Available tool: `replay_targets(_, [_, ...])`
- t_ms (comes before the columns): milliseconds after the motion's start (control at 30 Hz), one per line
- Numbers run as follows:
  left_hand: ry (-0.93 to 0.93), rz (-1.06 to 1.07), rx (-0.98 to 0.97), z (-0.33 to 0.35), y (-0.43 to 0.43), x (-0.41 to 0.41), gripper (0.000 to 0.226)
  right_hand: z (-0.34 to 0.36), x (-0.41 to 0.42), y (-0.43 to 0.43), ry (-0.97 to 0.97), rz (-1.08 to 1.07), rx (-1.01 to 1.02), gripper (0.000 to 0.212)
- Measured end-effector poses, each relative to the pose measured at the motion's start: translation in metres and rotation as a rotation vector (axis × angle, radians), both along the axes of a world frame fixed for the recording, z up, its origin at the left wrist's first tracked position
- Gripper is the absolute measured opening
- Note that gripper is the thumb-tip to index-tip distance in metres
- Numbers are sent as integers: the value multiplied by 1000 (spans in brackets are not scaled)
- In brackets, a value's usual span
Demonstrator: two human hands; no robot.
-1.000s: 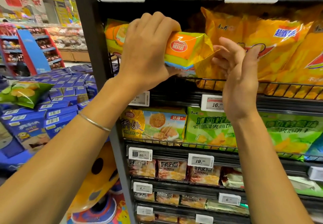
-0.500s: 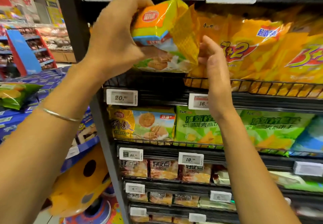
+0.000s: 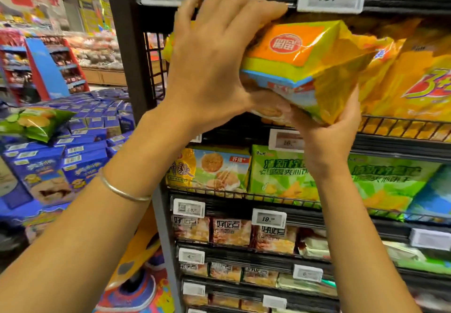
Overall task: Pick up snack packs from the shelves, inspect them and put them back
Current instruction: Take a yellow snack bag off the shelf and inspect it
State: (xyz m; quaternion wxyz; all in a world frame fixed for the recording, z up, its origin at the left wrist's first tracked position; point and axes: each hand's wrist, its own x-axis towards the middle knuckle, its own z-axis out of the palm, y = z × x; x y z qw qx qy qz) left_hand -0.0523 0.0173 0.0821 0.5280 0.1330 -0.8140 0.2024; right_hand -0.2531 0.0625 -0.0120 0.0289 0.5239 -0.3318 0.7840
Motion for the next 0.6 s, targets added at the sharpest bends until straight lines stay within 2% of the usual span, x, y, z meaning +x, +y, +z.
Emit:
replay_targets(67, [158,15,5,-11,2,3,101,-5,5,6,-138,98,-22,78])
replay_targets(133, [336,-20,116,-31,-1,13,108,-10,10,13,-279,208,-33,80])
replay_targets(200, [483,-86,371,-57,-9,27,111,-18,9,23,-437,340,-9,73])
replay_targets(267, [508,-238,741,-79,-17,42,108,-31,8,34,-589,467,82,55])
replay_targets(333, [374,-372,1073,-97,-16,52,104,-48,12,45,-631,558,237,41])
replay_targets(400, [362,-534,1343,-119,-10,57,99,-66,21,53,-637,600,380,54])
replay_targets(467, [507,-645,1480,-145,-1,62,100,-81,27,62,-603,655,483,75])
replay_targets(533, [678,-684,1559,-176,11,67,92,-98,28,73,-584,726,578,75])
replay_targets(600, [793,-713,1636,-204,24,71,73,-115,26,83,-611,697,652,71])
